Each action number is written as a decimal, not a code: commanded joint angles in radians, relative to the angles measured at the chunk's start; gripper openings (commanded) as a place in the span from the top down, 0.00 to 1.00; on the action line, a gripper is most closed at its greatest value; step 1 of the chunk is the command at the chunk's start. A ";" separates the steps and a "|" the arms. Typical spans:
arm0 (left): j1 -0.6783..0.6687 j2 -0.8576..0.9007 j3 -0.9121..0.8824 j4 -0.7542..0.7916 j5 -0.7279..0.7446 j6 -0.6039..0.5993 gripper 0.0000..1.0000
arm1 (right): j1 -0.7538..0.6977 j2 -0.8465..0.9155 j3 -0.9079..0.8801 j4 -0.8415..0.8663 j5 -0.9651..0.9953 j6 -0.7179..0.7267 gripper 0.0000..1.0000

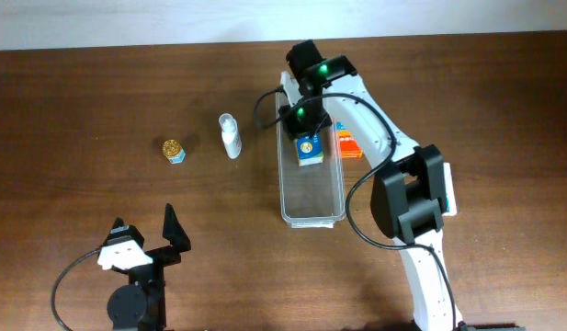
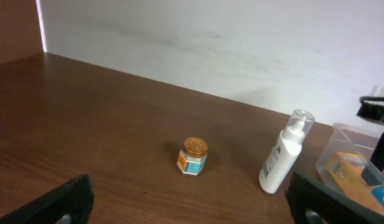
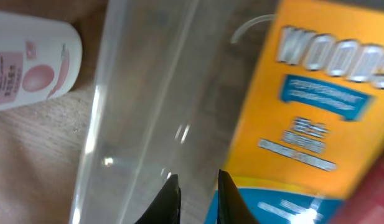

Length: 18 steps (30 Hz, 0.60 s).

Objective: Pack container
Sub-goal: 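Lower the WOODS' box into the container and open the right gripper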

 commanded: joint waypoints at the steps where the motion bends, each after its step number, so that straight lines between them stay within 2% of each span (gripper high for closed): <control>1: 0.002 -0.006 -0.006 0.000 0.011 -0.009 0.00 | 0.015 0.013 0.021 -0.002 -0.035 -0.023 0.88; 18: 0.002 -0.006 -0.006 0.000 0.011 -0.009 0.01 | 0.015 0.041 0.018 0.004 -0.034 -0.023 0.90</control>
